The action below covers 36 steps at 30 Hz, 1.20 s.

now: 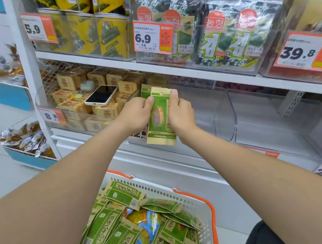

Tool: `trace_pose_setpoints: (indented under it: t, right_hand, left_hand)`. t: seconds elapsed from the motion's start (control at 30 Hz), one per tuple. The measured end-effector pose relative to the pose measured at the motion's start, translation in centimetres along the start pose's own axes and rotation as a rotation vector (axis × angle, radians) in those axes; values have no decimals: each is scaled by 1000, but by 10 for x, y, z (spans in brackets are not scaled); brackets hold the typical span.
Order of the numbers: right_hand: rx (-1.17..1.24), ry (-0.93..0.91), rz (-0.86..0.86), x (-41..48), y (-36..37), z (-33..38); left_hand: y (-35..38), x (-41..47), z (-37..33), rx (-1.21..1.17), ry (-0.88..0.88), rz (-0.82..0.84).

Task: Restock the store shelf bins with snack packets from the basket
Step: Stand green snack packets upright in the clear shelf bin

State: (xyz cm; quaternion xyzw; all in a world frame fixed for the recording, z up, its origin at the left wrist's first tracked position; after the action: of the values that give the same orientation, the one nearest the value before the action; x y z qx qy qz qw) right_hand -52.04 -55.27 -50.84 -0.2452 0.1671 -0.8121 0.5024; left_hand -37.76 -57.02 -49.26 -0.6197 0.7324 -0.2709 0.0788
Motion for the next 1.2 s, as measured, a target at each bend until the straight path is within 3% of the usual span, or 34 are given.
trace_pose_setpoints:
  t: [0.13,0.3,0.47,0.57,0.9,1.2]
  right_hand:
    - [207,-27,91,9,-1,11]
    - [259,-1,-5,41,12,4]
    - [-5,-66,50,65,32,-20]
    - [-153,-80,92,63,35,-14]
    - [-282,36,-14,80,60,-17]
    - [-352,75,-58,75,61,-11]
  left_hand:
    - [-4,16,-1,144,95,-246]
    - [-14,24,13,170,168,-403]
    - [-18,19,32,430,36,-313]
    - [-19,17,39,451,-23,-253]
    - [-18,20,48,502,56,-86]
    - [-14,20,51,539,56,-46]
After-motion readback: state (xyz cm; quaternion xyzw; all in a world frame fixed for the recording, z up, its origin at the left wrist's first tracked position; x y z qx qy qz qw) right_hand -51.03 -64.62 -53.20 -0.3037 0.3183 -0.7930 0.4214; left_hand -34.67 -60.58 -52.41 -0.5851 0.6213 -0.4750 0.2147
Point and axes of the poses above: each hand's wrist, its own x-axis towards the middle knuckle, its own y-axis out of the palm, z = x × y, the point moved 2 cm from there along x, towards the middle knuckle, and after that the axes turned 11 degrees about -x, right-handed, at the moved point
